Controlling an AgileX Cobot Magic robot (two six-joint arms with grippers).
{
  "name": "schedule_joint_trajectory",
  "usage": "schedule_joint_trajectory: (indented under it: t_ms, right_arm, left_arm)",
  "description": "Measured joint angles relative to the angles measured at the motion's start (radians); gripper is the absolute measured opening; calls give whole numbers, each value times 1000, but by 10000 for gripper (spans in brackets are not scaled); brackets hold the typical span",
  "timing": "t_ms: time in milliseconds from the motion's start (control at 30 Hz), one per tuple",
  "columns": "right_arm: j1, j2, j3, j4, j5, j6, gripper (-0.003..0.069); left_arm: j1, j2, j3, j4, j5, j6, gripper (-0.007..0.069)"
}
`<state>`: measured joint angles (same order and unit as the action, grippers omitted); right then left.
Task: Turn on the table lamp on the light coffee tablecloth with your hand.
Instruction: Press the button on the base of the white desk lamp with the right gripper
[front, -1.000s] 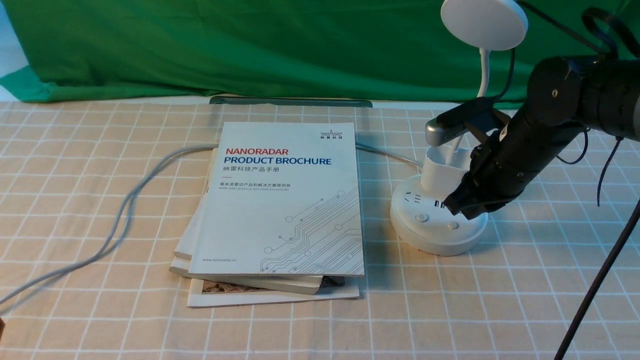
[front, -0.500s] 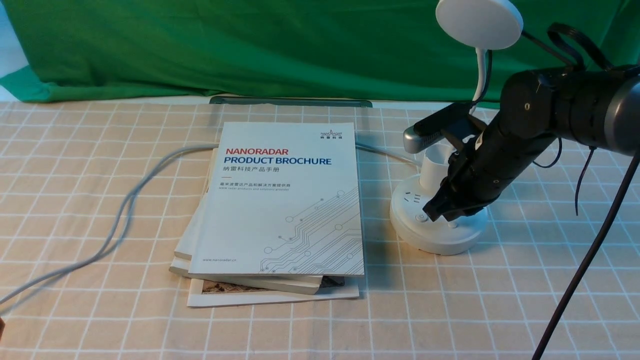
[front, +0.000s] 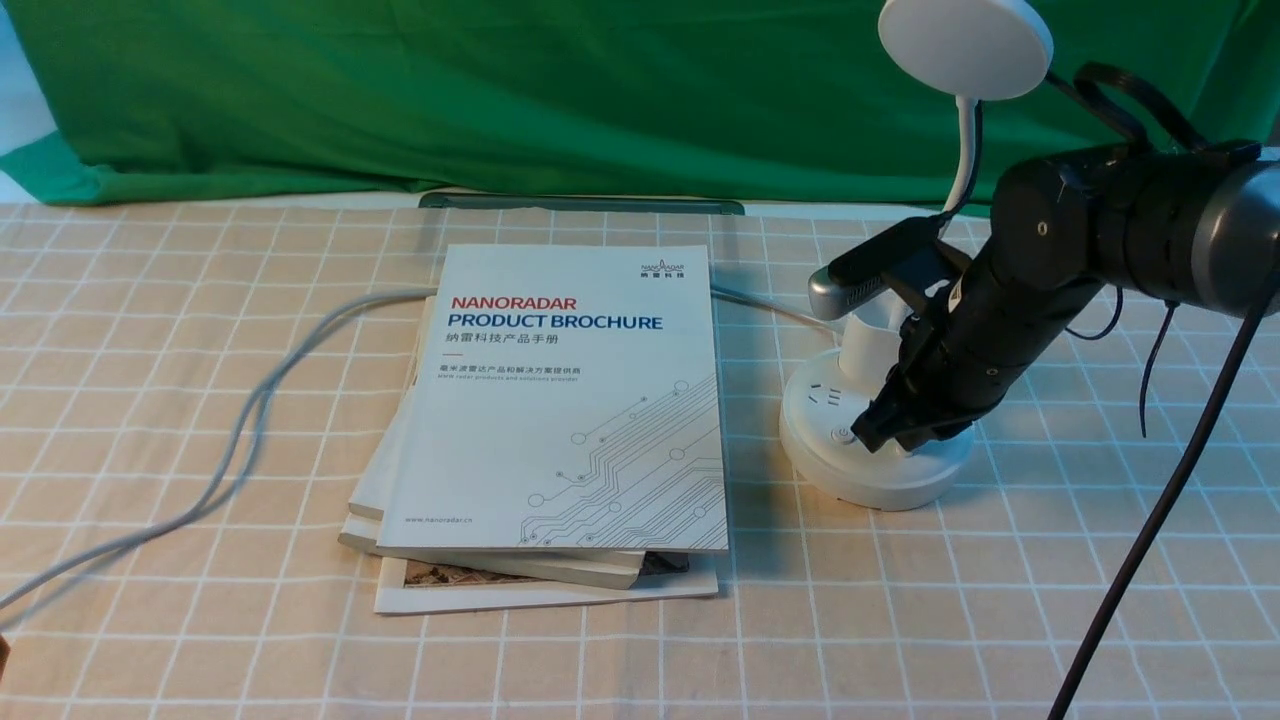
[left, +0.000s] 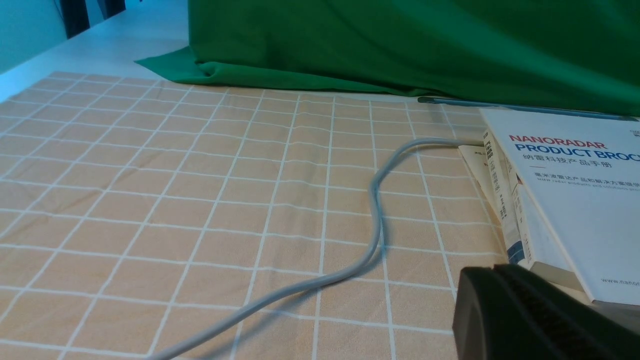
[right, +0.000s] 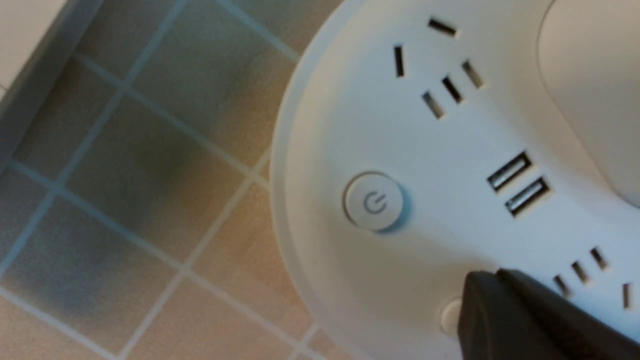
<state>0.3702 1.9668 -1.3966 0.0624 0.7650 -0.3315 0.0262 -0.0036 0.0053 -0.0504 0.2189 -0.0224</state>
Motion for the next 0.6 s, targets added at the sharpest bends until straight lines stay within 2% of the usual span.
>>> schedule_joint_trajectory:
  t_ms: [600]
  right_arm:
    - [0, -16, 60, 0, -46, 3, 31]
  left_arm:
    - [0, 0, 0, 0, 0, 0, 21]
